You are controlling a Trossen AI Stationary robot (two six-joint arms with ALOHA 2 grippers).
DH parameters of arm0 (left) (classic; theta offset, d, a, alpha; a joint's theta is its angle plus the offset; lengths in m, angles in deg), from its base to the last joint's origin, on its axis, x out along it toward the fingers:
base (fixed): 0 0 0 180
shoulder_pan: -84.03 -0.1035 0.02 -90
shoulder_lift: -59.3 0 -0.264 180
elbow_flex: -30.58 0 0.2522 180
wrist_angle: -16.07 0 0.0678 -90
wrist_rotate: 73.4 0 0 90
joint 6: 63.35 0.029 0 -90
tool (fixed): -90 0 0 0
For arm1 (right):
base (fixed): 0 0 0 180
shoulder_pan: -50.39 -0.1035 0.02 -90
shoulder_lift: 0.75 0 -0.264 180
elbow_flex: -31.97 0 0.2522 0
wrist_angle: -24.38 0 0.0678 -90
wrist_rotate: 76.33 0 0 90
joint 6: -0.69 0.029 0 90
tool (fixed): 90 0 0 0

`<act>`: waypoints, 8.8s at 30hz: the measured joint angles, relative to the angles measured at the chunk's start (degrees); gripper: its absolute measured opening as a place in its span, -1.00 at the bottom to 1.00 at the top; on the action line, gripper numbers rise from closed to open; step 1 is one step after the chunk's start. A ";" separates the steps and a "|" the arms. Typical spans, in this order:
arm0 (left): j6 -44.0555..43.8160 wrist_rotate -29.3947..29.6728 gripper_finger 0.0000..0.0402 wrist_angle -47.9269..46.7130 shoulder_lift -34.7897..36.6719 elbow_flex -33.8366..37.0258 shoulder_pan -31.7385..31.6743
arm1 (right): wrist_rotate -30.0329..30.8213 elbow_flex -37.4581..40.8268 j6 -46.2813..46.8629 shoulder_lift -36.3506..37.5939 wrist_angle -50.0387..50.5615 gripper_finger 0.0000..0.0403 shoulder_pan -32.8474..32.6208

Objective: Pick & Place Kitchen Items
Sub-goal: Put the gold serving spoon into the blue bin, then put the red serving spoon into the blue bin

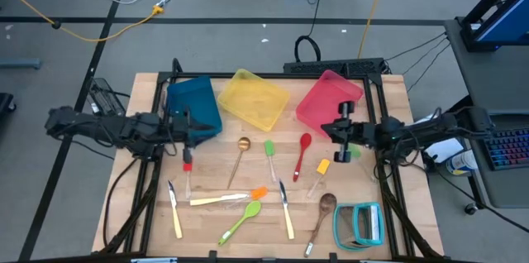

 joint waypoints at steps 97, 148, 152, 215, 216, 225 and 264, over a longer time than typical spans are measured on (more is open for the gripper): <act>-28.70 -4.64 -0.96 -3.64 -49.88 -12.45 -5.68 | 4.51 -12.82 -1.34 -16.81 15.72 -0.32 0.48; -29.75 19.28 -0.92 -31.41 -27.50 -9.38 -33.89 | 4.51 -12.82 -1.11 -16.79 16.93 -0.36 0.48; -28.98 18.20 -0.94 -27.48 -29.28 -7.23 -36.45 | 4.51 -12.82 -1.11 -16.79 16.94 -0.36 0.46; -26.75 4.76 -0.76 -15.36 -41.67 -3.02 -47.10 | 12.46 -12.77 16.02 -16.81 32.72 -0.35 0.46; -26.75 4.41 -0.76 -15.29 -40.75 -3.02 -47.04 | 12.47 -12.77 17.25 -16.82 32.75 -0.35 0.48; -25.59 0.85 -0.76 -15.29 -33.16 -3.03 -45.72 | 12.48 -12.77 26.06 -21.89 29.95 -0.35 0.35; -19.26 -1.90 -0.76 -7.63 -23.51 -3.03 -35.00 | 52.32 -47.44 62.29 -30.08 91.68 -0.36 -14.05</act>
